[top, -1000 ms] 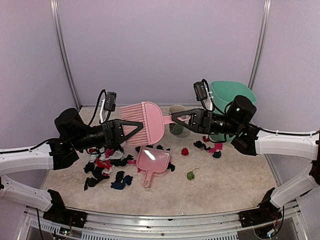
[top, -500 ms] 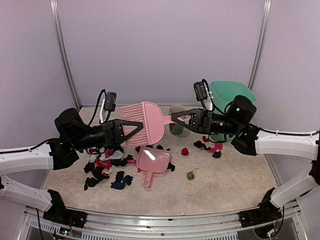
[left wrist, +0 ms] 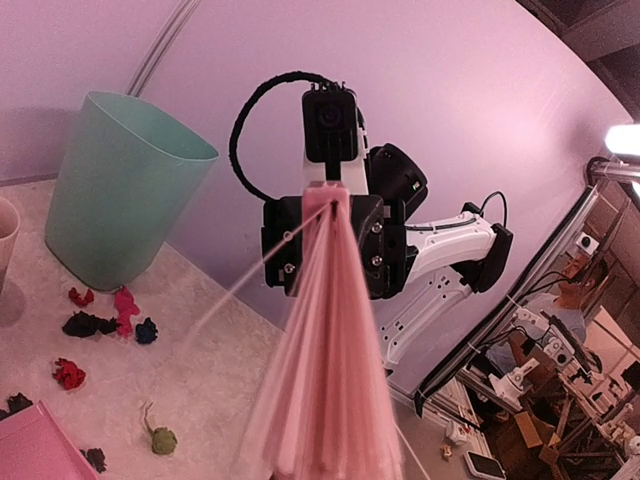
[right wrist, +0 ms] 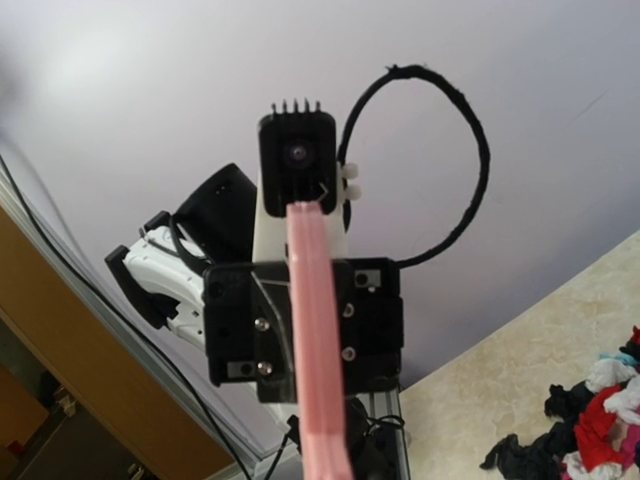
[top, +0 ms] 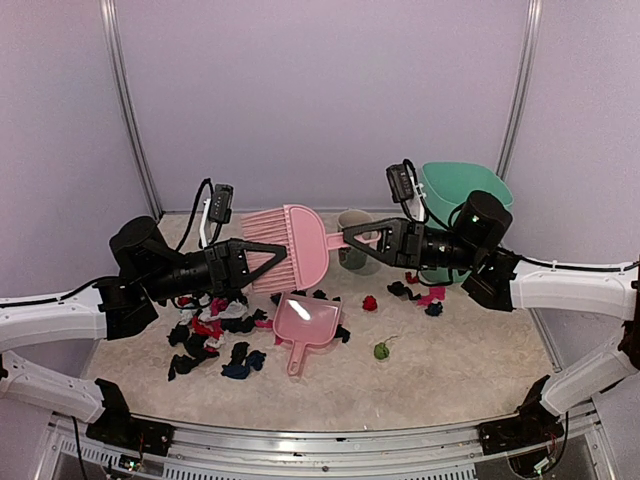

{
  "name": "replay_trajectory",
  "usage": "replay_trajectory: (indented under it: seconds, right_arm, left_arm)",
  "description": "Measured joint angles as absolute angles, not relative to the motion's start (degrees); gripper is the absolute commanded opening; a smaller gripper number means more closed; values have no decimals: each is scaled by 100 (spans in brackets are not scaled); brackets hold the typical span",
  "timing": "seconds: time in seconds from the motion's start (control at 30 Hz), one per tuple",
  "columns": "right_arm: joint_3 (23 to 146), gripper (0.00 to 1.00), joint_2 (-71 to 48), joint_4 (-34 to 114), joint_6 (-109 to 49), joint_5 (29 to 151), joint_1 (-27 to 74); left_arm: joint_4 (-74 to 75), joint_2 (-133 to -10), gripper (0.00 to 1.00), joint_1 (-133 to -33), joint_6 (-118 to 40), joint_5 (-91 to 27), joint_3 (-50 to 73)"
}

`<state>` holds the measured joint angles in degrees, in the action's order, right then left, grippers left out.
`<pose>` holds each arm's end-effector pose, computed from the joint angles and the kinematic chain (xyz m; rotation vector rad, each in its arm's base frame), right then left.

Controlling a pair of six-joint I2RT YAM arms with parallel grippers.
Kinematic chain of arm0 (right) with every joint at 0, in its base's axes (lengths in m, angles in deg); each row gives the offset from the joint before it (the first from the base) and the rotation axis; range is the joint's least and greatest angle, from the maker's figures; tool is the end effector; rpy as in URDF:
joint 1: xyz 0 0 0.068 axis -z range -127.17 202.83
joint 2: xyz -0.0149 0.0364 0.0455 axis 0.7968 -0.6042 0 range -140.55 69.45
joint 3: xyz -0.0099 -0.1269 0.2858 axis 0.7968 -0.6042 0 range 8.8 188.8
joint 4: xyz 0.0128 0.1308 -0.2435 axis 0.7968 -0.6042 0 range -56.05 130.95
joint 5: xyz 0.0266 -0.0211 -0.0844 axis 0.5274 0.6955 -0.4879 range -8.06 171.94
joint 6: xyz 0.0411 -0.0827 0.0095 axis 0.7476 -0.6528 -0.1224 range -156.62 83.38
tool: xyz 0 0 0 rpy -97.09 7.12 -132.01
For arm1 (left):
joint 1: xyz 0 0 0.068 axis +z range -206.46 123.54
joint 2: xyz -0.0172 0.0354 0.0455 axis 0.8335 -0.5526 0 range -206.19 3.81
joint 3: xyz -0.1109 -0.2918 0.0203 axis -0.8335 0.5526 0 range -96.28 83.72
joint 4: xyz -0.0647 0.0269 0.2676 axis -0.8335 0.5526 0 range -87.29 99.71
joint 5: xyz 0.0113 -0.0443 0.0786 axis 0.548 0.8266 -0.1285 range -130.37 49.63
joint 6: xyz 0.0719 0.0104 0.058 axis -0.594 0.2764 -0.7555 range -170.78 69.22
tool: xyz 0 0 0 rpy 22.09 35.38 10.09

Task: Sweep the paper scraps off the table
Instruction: Pass from the left arm to the right

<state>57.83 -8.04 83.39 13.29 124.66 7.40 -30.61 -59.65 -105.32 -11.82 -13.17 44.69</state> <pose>0.2007 0.2845 0.3725 -0.6920 1.5295 1.8154 0.1639 -0.2457 0.3561 0.5814 1.5353 -1.5555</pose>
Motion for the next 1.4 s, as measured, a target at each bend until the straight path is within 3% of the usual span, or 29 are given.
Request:
replay_trajectory:
  seconds: [0.27, 0.5, 0.73, 1.4]
  right_arm:
    - [5783, 30, -804, 8212, 1361, 12437, 737]
    - [5777, 30, -804, 8098, 1375, 12365, 731]
    - [5759, 22, -804, 8053, 1390, 12345, 731]
    - [5759, 13, -901, 8103, 1453, 12658, 731]
  left_arm:
    - [-2845, -5895, 0, -10532, -1243, -1315, 4469]
    - [-2720, -5751, 0, -10532, -1291, -1317, 4469]
    - [-2631, -5714, 0, -10532, -1359, -1317, 4469]
    - [-2580, -5749, 0, -10532, -1422, -1265, 4469]
